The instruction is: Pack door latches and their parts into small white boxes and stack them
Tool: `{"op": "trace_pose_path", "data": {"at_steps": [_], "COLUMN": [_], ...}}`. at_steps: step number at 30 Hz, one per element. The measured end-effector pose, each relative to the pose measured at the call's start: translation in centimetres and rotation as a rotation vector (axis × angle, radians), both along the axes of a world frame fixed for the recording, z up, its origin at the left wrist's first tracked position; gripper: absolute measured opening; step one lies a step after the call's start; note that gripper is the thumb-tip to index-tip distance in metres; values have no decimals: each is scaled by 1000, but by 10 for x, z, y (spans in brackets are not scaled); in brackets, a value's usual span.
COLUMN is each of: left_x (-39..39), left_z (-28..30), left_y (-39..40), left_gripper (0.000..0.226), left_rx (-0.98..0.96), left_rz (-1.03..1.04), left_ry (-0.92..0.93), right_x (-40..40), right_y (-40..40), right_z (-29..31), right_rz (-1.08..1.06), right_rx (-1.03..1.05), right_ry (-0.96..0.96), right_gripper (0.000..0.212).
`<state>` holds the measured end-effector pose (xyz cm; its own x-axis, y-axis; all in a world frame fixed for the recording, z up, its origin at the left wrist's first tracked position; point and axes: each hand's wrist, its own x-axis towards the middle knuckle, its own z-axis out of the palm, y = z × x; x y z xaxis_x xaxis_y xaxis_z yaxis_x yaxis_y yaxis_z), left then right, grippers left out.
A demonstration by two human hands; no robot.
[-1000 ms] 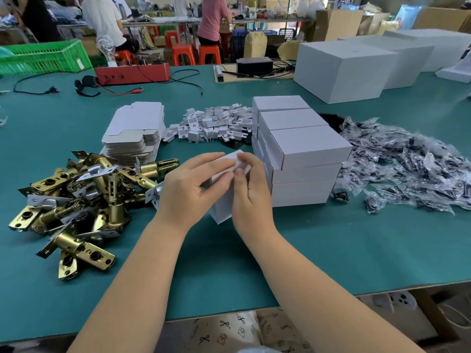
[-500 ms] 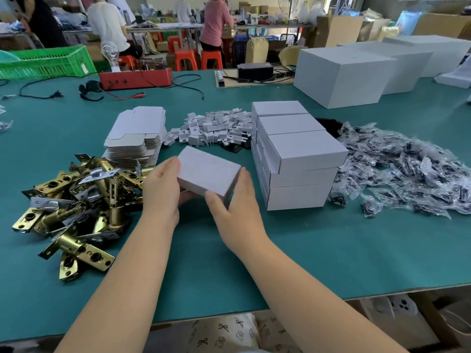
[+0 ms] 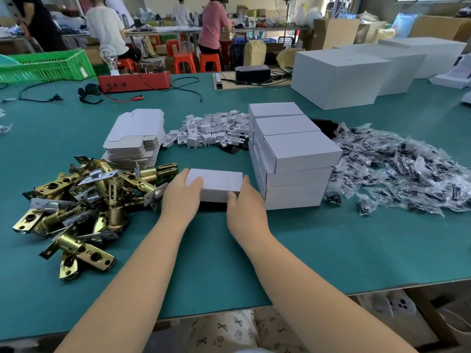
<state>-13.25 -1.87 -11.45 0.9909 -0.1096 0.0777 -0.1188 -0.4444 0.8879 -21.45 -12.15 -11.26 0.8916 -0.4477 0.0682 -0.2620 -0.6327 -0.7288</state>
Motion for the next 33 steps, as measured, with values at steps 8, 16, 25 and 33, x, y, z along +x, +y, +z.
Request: {"op": "trace_pose_path", "data": {"at_steps": [8,16,25,33], "left_x": [0,29,61,77], "left_z": [1,6,4,4], "left_y": [6,-34,-67,-71], "left_gripper": [80,65,69,73], "left_rx": [290,537,553,560], "left_rz": [-275,-276,-212,-245], "left_ry": [11,-56,-126,-114], "right_x": [-13,-14,-8,-2], "right_y": [25,21,7,7], "right_z": [2,3,1,-3], "right_rz": [176,165,97,176], "right_rx": [-182,50,424,355], "right_ry": [-137,-247,-167,-100], "right_gripper": [66,37,26,22]}}
